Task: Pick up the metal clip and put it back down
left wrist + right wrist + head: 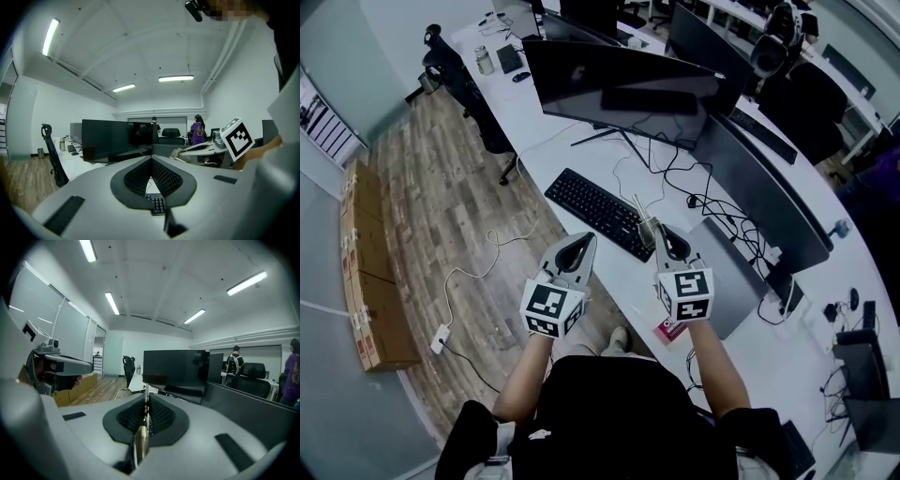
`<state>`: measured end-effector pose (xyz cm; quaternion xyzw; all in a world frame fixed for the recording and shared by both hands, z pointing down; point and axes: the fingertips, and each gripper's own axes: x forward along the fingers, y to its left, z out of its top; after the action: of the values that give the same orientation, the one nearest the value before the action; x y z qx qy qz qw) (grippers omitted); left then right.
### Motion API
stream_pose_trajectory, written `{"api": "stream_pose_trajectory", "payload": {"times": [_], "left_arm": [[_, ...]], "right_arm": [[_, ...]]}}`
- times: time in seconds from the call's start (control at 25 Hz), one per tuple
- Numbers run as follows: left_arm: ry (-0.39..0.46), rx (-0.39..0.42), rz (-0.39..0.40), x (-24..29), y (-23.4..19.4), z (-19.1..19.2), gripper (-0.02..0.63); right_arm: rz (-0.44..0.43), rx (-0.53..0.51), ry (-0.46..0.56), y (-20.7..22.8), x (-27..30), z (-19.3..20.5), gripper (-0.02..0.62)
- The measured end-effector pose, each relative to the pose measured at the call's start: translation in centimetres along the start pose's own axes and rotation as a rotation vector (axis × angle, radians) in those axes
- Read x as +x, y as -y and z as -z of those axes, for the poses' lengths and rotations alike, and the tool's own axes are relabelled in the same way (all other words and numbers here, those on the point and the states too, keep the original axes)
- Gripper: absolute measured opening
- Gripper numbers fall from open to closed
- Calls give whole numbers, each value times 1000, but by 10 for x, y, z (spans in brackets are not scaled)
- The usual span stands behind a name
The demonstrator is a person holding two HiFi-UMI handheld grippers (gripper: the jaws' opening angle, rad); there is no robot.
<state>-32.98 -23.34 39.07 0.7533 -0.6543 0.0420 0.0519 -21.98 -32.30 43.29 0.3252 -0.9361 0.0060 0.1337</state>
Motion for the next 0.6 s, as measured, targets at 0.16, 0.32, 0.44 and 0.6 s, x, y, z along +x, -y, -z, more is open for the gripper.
{"api": "stream_pose_trajectory", "payload": {"times": [0.16,0.32,0.44,0.6], "left_arm": [[-12,-20,27,13,4,8,9],[-20,-37,56,26,5,12,9],[-25,-42,84,40,2,13,9],[-35,-38,143,63,-2,15,9]], "right_arm": [[14,9,-17,7,1,9,25],[36,20,-32,15,4,15,25],[62,23,-46,22,8,19,25],[110,36,-69,35,19,25,25]]}}
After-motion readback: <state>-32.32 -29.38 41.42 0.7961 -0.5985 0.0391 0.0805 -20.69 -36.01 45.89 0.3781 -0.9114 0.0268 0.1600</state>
